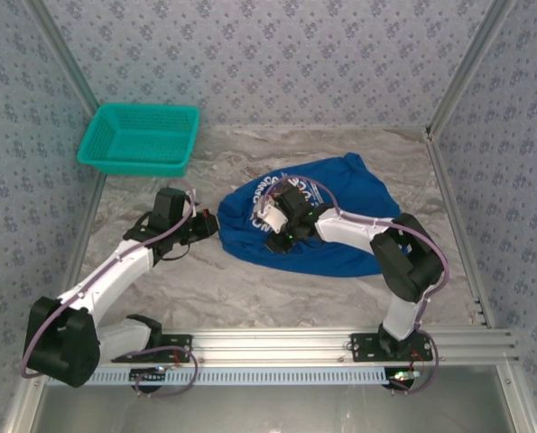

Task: Fold the inside-out t-shirt

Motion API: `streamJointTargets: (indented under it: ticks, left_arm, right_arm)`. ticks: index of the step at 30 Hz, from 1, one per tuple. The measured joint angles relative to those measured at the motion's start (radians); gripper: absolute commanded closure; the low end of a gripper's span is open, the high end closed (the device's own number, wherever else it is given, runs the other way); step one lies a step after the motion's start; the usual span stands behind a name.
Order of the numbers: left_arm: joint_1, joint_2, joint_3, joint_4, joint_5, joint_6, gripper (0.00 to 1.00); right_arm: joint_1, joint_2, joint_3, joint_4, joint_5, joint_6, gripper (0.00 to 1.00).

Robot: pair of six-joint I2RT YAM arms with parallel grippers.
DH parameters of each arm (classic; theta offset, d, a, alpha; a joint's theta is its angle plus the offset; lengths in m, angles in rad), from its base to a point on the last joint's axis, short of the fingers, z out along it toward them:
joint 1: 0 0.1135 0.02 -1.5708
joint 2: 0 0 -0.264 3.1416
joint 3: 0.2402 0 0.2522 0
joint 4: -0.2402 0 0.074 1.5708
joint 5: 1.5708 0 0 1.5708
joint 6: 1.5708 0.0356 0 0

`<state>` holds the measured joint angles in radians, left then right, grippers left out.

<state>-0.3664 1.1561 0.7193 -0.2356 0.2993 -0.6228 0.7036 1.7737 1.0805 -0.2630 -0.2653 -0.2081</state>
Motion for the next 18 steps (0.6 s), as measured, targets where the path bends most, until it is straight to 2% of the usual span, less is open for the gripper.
streamJointTargets:
  ticks: [3, 5, 9, 11, 13, 15, 18]
  left_arm:
    - [0.000, 0.000, 0.000, 0.000, -0.010, 0.006, 1.00]
    - [0.000, 0.000, 0.000, 0.000, -0.034, 0.011, 1.00]
    - [0.000, 0.011, 0.004, 0.012, -0.121, 0.011, 0.99]
    - [0.000, 0.060, 0.028, 0.034, -0.175, 0.014, 0.89]
    - [0.000, 0.134, 0.075, 0.053, -0.216, 0.034, 0.70]
    - [0.002, 0.202, 0.131, 0.053, -0.254, 0.048, 0.54]
    - [0.005, 0.215, 0.169, 0.056, -0.290, 0.085, 0.37]
  right_arm:
    - [-0.018, 0.000, 0.011, -0.002, -0.025, 0.010, 1.00]
    - [-0.035, -0.003, 0.016, -0.010, -0.056, 0.022, 1.00]
    - [-0.106, -0.067, 0.013, -0.048, -0.254, 0.090, 1.00]
    - [-0.151, -0.122, 0.002, -0.037, -0.376, 0.151, 1.00]
    - [-0.186, -0.174, -0.002, -0.028, -0.477, 0.212, 1.00]
    - [-0.204, -0.208, -0.001, -0.028, -0.545, 0.265, 1.00]
    - [-0.237, -0.215, 0.001, -0.014, -0.625, 0.373, 1.00]
